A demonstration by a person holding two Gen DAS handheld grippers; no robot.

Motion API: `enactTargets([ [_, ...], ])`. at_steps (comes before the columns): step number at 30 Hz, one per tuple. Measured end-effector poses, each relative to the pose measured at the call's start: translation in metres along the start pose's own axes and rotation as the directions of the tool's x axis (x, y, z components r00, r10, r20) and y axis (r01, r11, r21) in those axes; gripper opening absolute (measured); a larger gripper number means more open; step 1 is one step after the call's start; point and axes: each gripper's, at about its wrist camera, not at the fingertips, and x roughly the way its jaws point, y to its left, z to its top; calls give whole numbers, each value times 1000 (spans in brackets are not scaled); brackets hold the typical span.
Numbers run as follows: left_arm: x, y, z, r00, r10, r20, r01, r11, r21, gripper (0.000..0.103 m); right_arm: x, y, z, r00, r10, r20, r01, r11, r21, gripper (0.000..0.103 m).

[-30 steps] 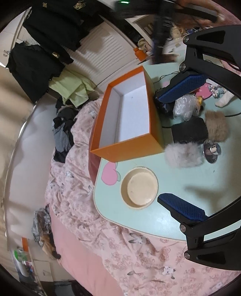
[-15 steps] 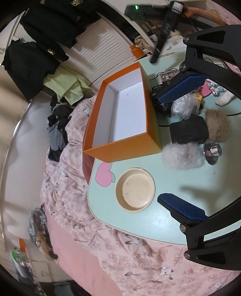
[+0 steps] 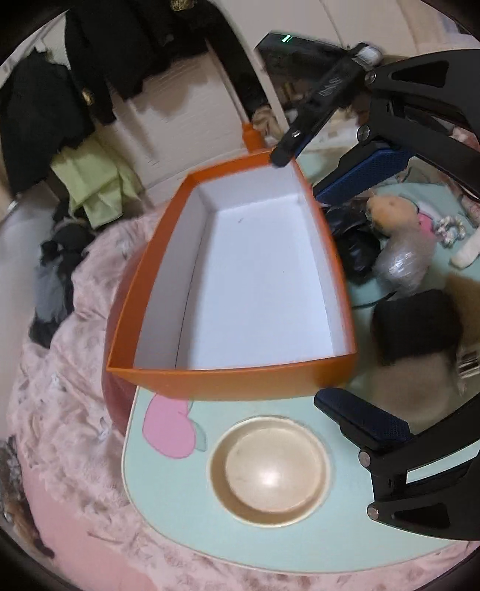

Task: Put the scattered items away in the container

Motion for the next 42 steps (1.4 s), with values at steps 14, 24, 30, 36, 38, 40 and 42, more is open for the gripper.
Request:
enactTargets([
  [14, -52, 2, -11, 957, 177, 230, -199, 977, 76, 99, -23, 18, -20, 991, -55, 119, 61, 997, -50, 57],
  [24, -82, -31, -152, 951, 210, 229, -273, 916, 294, 99, -70, 53, -129, 990, -93, 110, 118, 959, -258, 58],
  [30, -57, -40, -205, 909, 293, 296, -379, 876, 297, 99, -69, 55, -173, 970, -217, 109, 238, 933, -269, 58],
  [36, -36, -36, -208, 910, 342, 236, -399, 878, 266, 99, -51, 40, -175, 976, -217, 3, 212, 950, -230, 58],
  [38, -38, -28, -205, 911, 342, 232, -392, 892, 226, 99, -50, 36, -176, 976, -216, -11, 209, 955, -211, 58],
  [40, -36, -21, -202, 913, 347, 215, -389, 901, 194, 100, -48, 31, -176, 976, -218, -24, 209, 957, -199, 58],
  [42, -33, -22, -202, 908, 360, 213, -401, 895, 198, 100, -47, 30, -177, 975, -220, -28, 210, 957, -198, 58],
])
